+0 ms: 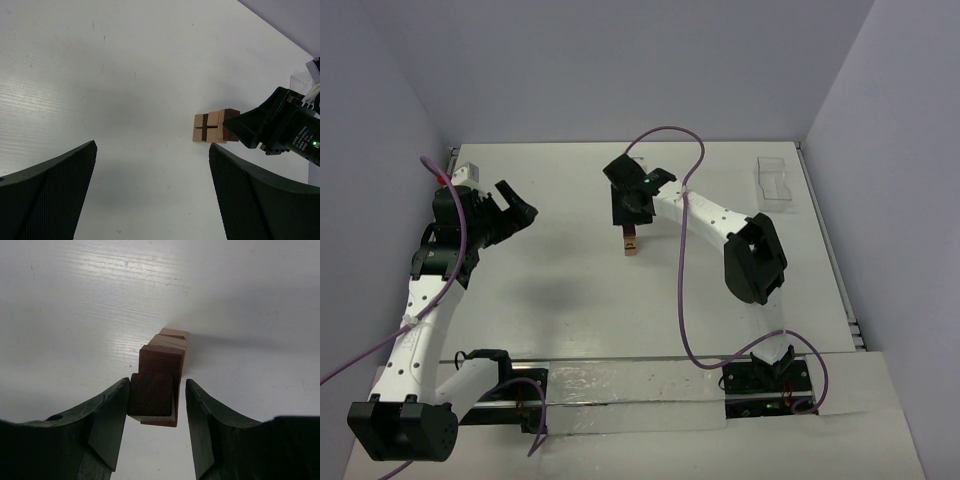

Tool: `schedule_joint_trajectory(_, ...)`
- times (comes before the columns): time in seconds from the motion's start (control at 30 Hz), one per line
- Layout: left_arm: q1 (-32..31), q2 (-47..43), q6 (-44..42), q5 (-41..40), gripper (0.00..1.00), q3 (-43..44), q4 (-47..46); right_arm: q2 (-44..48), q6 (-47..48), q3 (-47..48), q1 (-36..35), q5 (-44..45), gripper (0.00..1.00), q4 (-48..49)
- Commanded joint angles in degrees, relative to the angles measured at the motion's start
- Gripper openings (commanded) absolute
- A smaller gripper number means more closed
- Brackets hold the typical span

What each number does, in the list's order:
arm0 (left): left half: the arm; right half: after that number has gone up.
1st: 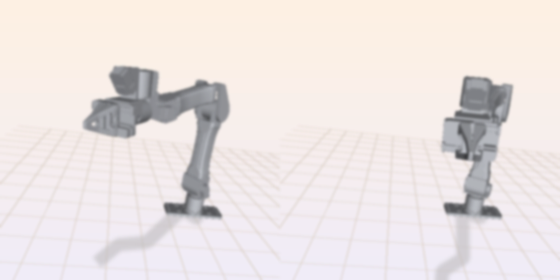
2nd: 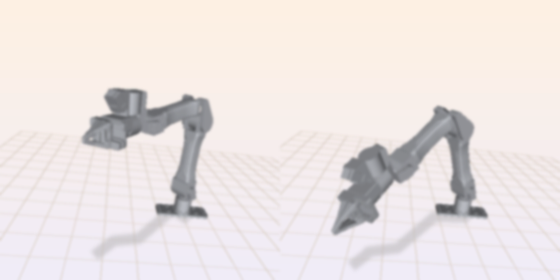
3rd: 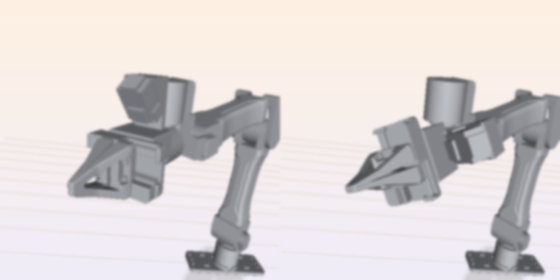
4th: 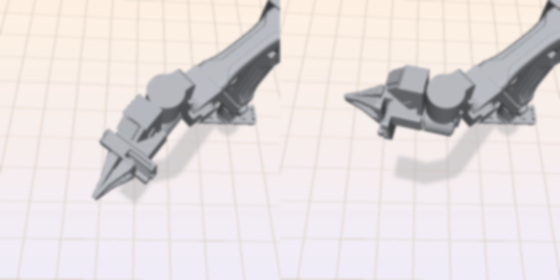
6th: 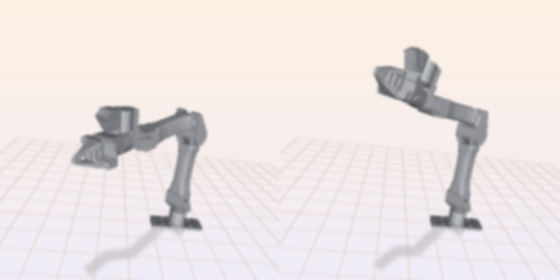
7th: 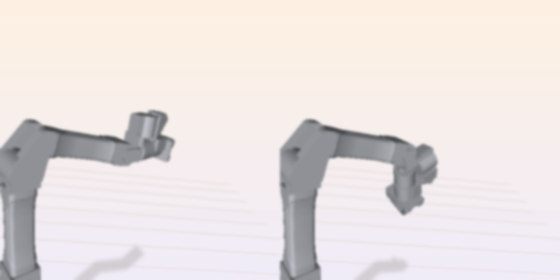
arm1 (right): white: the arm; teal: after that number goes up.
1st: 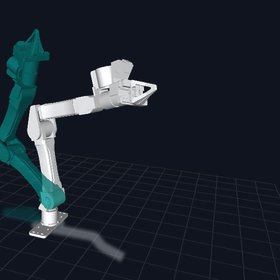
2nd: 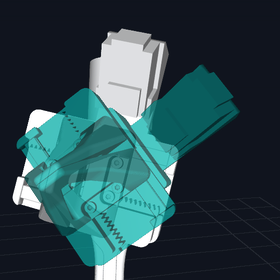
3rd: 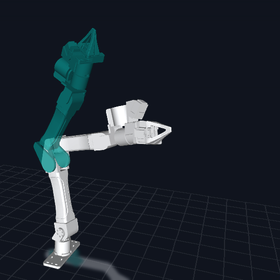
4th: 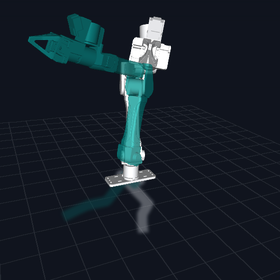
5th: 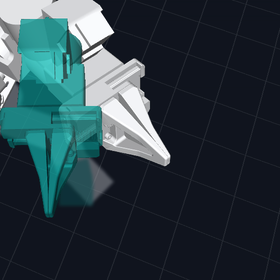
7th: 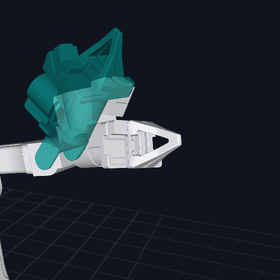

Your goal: Build the wood block tower

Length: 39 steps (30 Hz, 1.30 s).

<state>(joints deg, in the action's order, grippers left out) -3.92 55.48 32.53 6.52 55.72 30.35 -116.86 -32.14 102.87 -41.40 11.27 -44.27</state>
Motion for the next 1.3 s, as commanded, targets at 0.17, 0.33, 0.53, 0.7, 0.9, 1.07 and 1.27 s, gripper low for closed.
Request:
schedule_joint_trajectory(0.17,0.23,-0.90,-0.01,1.03,0.99,0.09,-2.22,-0.48,-0.82,2.34,0.79,0.69,0.54,0.06)
schedule_joint_trajectory(0.33,0.23,-0.99,-0.10,0.95,0.99,0.00,-2.22,-0.39,-0.99,2.34,0.88,0.60,0.52,0.00)
schedule_joint_trajectory(0.53,0.23,-0.99,-0.01,1.03,0.99,-0.09,-2.31,-0.28,-1.08,2.25,0.88,0.51,0.48,-0.02)
schedule_joint_trajectory(0.7,0.23,-1.03,-0.01,1.03,0.99,-0.09,-2.31,-0.25,-1.04,2.25,0.88,0.51,0.56,0.02)
schedule_joint_trajectory(0.9,0.23,-0.99,-0.19,1.03,0.99,-0.01,-2.22,0.69,-0.69,2.34,0.84,-0.54,0.97,0.19)
schedule_joint_trajectory(1.07,0.23,-0.51,-1.70,2.01,0.99,0.73,-1.81,3.02,0.38,1.86,0.71,-1.72,1.00,0.64)
schedule_joint_trajectory(1.27,0.23,1.73,-6.87,6.39,0.99,4.48,0.07,10.98,4.47,-0.57,0.62,-3.00,1.00,2.97)
